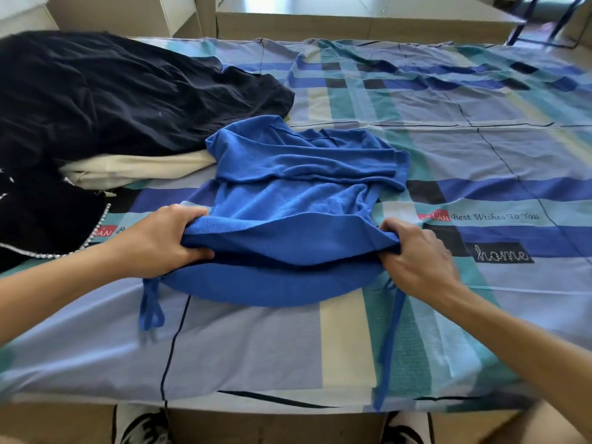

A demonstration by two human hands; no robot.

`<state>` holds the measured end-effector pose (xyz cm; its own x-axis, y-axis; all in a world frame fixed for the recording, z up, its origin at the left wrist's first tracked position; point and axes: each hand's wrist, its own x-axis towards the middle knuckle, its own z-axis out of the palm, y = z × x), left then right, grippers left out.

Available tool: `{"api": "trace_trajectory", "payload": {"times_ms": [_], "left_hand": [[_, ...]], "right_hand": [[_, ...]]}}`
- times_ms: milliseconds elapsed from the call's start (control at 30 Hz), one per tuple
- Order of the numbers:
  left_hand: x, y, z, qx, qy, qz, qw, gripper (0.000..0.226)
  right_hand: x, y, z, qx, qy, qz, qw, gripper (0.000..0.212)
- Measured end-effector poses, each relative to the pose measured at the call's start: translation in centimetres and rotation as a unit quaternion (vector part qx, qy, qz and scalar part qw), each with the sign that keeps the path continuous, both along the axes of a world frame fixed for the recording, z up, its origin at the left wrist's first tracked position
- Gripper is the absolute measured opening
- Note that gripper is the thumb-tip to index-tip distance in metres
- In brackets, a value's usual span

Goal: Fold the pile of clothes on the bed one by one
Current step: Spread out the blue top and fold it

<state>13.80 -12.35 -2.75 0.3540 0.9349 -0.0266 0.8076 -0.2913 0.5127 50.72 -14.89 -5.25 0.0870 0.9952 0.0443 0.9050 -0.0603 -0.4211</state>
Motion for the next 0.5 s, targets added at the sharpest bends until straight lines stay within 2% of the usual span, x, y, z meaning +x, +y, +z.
{"api": "trace_trajectory", "payload": {"times_ms": [33, 133, 233, 333, 400, 433, 500], "left_hand": [[-0.1, -0.1, 0.0, -0.003, 0.022, -0.005, 1.0, 0.024], [-0.5, -0.1, -0.1, -0.034, 0.059, -0.031, 0.997, 0.014], [-0.7, -0.2, -0.1, -0.041, 0.065, -0.055, 0.996, 0.011], [-0.7, -0.2, 0.0, -0.047, 0.074, -0.079, 0.993, 0.006], [-0.9, 0.1, 0.2, -0.048, 0.09, -0.086, 0.991, 0.011], [-0.9, 0.2, 0.4, -0.049, 0.101, -0.089, 0.99, 0.017], [-1.2, 0.3, 0.4, -0.064, 0.132, -0.095, 0.985, 0.02]], "right_hand": [[0.3, 0.2, 0.1, 0.002, -0.005, -0.009, 1.0, 0.008], [1.0, 0.7, 0.6, 0.03, -0.013, -0.009, 0.999, 0.019], [1.5, 1.0, 1.4, 0.039, -0.033, 0.012, 0.999, 0.007], [1.9, 0.6, 3.2, 0.02, -0.076, 0.083, 0.993, 0.025], [2.0, -0.2, 4.9, 0.01, -0.159, 0.09, 0.983, 0.029], [2.1, -0.6, 5.7, -0.007, -0.23, 0.079, 0.97, 0.028], [2.1, -1.4, 6.9, -0.085, -0.374, 0.077, 0.92, 0.023]]}}
